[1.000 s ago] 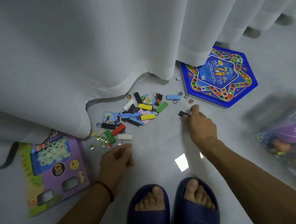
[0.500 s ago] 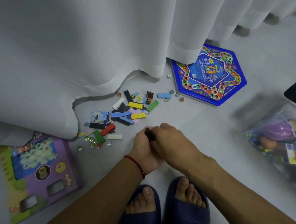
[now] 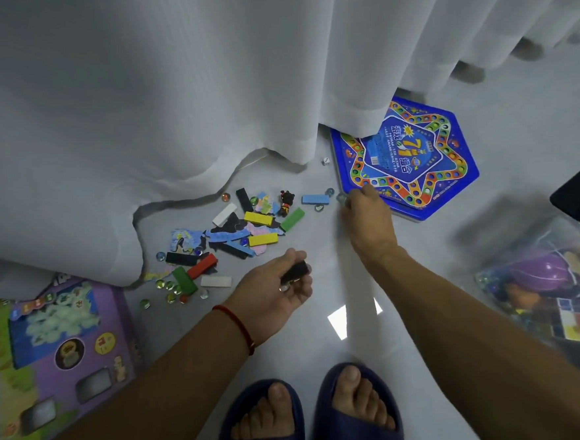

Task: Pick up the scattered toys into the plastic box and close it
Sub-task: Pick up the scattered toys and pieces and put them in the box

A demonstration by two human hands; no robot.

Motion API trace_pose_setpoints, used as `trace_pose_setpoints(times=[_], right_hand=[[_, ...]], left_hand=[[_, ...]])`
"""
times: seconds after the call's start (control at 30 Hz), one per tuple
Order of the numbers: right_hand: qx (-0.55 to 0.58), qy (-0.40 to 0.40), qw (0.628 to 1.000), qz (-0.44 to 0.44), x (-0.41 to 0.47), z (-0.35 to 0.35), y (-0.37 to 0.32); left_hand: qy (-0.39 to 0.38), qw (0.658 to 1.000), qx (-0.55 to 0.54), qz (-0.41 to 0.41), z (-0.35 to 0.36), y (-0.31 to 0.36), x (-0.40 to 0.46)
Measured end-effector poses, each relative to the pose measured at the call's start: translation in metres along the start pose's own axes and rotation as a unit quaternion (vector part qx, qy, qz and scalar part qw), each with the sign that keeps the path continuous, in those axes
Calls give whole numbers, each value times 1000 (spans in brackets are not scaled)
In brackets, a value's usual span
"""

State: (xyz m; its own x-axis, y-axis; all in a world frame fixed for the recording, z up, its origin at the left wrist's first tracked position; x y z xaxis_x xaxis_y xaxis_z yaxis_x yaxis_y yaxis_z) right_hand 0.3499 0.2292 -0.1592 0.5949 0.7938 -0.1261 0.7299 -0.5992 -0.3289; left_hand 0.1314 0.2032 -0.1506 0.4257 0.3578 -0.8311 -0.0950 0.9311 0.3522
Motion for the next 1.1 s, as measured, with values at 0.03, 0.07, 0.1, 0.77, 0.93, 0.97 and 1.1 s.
trace_pose_setpoints(times=[0.03, 0.07, 0.1, 0.77, 0.93, 0.97, 1.1], right_hand=[[5, -3, 1000, 1, -3, 2, 2], [16, -10, 1000, 6, -8, 4, 5], [34, -17, 999, 18, -18, 3, 7], [735, 241, 504, 385, -276, -326, 242], [737, 231, 508, 381, -306, -355, 253], [749, 210, 509, 368, -304, -355, 247], [718, 120, 606, 321, -284, -353, 185]], left_hand=[[-6, 1000, 5, 10, 4, 3, -2], [-13, 1000, 8, 17, 9, 7, -4], [-18, 999, 12, 23, 15, 10, -8], [-266, 910, 317, -1, 407, -105, -225], [-302, 874, 380, -14, 424, -125, -250], [-295, 870, 396, 7, 419, -118, -250], [-221, 849, 469, 103, 368, -59, -245]])
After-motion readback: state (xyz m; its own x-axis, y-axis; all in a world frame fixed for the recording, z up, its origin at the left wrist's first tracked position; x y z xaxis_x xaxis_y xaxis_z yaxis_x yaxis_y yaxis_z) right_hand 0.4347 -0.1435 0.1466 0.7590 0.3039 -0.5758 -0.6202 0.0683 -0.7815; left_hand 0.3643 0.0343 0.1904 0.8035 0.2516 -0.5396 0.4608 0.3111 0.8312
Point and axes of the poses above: each hand's wrist, its own x-axis towards the middle knuckle, its own z-axis out of the palm, y = z × x, the point moved 7 cm from there along x, towards the middle knuckle
